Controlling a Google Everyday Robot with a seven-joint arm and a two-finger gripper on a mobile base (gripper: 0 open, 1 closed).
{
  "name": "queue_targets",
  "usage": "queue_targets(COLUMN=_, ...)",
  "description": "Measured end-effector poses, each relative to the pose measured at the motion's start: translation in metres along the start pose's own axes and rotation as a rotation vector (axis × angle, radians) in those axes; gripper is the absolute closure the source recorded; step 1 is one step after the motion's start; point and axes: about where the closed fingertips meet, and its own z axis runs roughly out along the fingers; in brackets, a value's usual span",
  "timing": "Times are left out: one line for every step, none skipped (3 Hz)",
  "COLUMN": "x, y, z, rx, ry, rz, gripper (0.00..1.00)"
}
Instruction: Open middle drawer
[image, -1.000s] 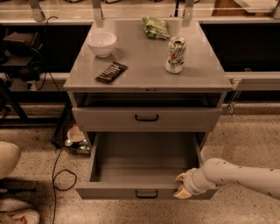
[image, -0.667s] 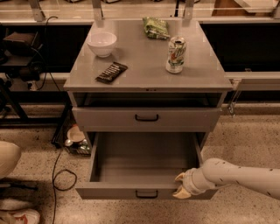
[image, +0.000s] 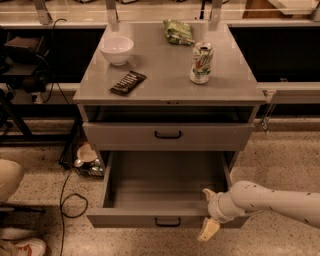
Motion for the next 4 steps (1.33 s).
queue_targets(x=-0.003, y=0.001, z=-0.003, rx=-0.005, ry=0.0, rz=-0.013, gripper=0.0)
queue_targets(x=-0.012, y=0.003, z=-0.013, rx=-0.021, ry=-0.002, rz=-0.054, gripper=0.0)
queue_targets(x=-0.038, y=0.006, z=-0.079, rx=0.004, ry=-0.009, rz=-0.139, gripper=0.0)
queue_targets(x=-0.055, y=-0.007, z=-0.146, rx=0.103, ry=0.016, rz=-0.163, gripper=0.0)
